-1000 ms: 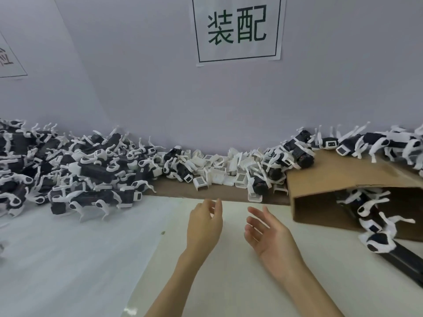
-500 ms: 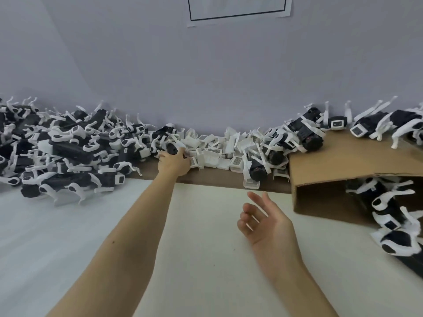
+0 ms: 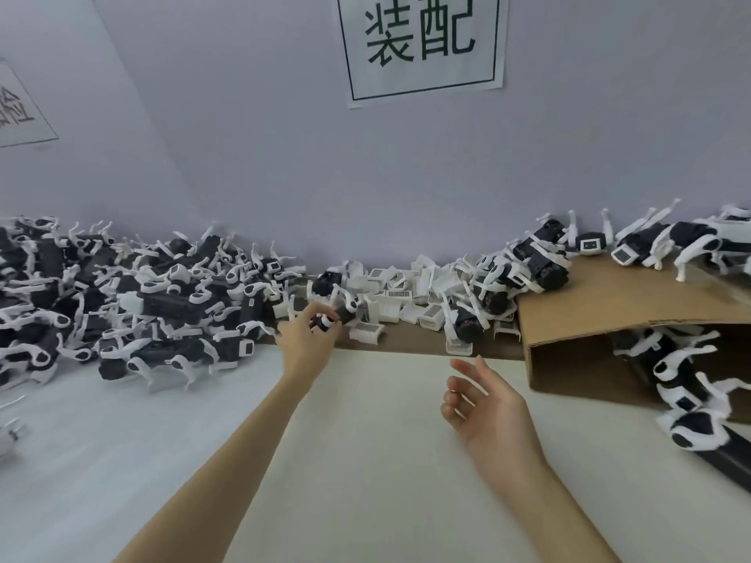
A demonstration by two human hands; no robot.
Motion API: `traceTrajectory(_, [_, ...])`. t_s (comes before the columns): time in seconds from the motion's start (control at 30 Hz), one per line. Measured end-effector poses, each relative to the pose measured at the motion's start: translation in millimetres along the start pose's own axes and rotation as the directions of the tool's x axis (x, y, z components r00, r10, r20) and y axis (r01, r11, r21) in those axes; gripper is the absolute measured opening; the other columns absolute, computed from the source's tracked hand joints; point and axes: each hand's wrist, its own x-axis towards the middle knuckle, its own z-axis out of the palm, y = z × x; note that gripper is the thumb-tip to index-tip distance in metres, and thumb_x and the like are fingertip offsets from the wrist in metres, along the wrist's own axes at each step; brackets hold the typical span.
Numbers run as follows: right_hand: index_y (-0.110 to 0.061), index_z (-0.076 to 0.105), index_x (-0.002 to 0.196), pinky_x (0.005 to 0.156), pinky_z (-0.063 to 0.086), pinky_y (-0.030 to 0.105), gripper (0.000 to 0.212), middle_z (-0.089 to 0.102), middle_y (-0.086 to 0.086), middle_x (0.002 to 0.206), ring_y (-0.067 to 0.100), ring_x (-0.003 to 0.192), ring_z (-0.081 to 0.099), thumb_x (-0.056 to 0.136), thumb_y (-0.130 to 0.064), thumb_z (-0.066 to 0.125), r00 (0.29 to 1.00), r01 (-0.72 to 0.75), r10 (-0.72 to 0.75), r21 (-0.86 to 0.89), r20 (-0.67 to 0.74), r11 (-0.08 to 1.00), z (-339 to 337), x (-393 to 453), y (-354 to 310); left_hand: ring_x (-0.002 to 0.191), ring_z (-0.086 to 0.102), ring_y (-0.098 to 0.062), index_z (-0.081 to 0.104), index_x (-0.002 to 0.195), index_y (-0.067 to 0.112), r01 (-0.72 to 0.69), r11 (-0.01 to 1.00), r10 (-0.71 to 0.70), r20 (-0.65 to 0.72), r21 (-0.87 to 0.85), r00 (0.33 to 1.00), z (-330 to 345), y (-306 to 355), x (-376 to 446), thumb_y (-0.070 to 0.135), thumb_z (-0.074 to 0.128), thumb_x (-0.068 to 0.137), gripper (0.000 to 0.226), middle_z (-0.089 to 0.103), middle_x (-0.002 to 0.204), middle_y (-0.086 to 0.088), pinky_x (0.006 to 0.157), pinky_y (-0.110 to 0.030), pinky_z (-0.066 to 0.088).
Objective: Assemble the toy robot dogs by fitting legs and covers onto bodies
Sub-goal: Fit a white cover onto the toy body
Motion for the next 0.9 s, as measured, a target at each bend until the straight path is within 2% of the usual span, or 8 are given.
traceTrajectory(0.1, [-0.006,0.071,0.117,0.059,0.058,0.027,0.035,0.068,0.008,0.08,0.018,0.066,0.063,0.096,-0.033,0.067,1.0,0.006,-0.006,-0.003,-0.017,1.0,0,-5,-2,0.11,0.059,-0.041,0.072,0.081,0.037,-0.059,0.983,0.062,0.012,-0.175,0.998,1,10,-46,0.015,0.075,0.092,0.025,0.072,0.096,-0.002,0.076,-0.038,0.047])
traceTrajectory(0.27, [-0.006,0.065,0.124,0.07,0.062,0.031,0.03,0.076,0.019,0.104,0.027,0.087,0.076,0.101,-0.025,0.063,0.995,0.085,-0.089,-0.064,-0.055,0.994,-3,-11,-12,0.111,0.056,-0.022,0.076,0.087,0.034,-0.168,0.943,0.171,-0.016,-0.289,0.985,17,23,-105,0.013,0.078,0.091,0.021,0.071,0.095,0.014,0.088,-0.039,0.05])
traceTrajectory(0.37, [-0.014,0.06,0.128,0.081,0.058,0.037,0.027,0.07,0.025,0.123,0.035,0.11,0.073,0.103,-0.022,0.063,0.986,0.137,-0.149,-0.134,-0.082,0.981,-5,-15,-20,0.098,0.06,-0.017,0.077,0.095,0.031,-0.112,0.907,0.165,0.098,-0.405,0.981,19,30,-116,0.018,0.079,0.093,0.013,0.071,0.105,0.008,0.082,-0.03,0.046])
traceTrajectory(0.43, [-0.016,0.059,0.131,0.089,0.057,0.039,0.031,0.069,0.024,0.126,0.035,0.115,0.071,0.102,-0.024,0.064,0.985,0.139,-0.152,-0.153,-0.078,0.978,-7,-16,-23,0.086,0.063,-0.011,0.075,0.099,0.028,-0.08,0.876,0.167,0.144,-0.475,0.975,14,33,-119,0.021,0.079,0.094,0.009,0.073,0.106,0.005,0.077,-0.023,0.046])
traceTrajectory(0.53, [-0.013,0.059,0.13,0.093,0.058,0.043,0.032,0.072,0.023,0.122,0.033,0.114,0.072,0.101,-0.026,0.064,0.987,0.135,-0.148,-0.18,-0.058,0.974,-10,-18,-24,0.081,0.064,-0.007,0.073,0.101,0.026,0.05,0.835,0.068,0.193,-0.548,0.979,10,34,-119,0.024,0.079,0.096,0.008,0.075,0.101,0.006,0.077,-0.028,0.045])
traceTrajectory(0.67, [-0.009,0.062,0.126,0.086,0.06,0.039,0.027,0.073,0.024,0.118,0.035,0.113,0.071,0.103,-0.023,0.06,0.984,0.155,-0.169,-0.215,-0.049,0.964,-10,-15,-21,0.081,0.06,-0.01,0.069,0.097,0.028,0.182,0.719,-0.009,0.252,-0.671,0.968,5,36,-119,0.034,0.086,0.088,0.02,0.069,0.091,0.005,0.074,-0.033,0.035])
traceTrajectory(0.8, [-0.006,0.065,0.127,0.092,0.056,0.037,0.037,0.074,0.022,0.119,0.033,0.116,0.07,0.102,-0.032,0.057,0.979,0.198,-0.206,-0.271,-0.001,0.942,-11,-12,-16,0.088,0.06,-0.01,0.066,0.096,0.023,0.068,0.724,0.168,0.272,-0.686,0.948,-1,39,-120,0.036,0.086,0.085,0.026,0.067,0.096,0.004,0.077,-0.029,0.039])
traceTrajectory(0.9, [-0.007,0.064,0.132,0.099,0.055,0.043,0.057,0.072,0.019,0.125,0.03,0.118,0.07,0.093,-0.048,0.062,0.977,0.215,-0.207,-0.231,0.06,0.949,-8,-12,-20,0.091,0.062,-0.012,0.072,0.091,0.021,-0.035,0.796,0.298,0.341,-0.604,0.892,3,38,-126,0.025,0.085,0.085,0.015,0.071,0.104,0.003,0.082,-0.018,0.045])
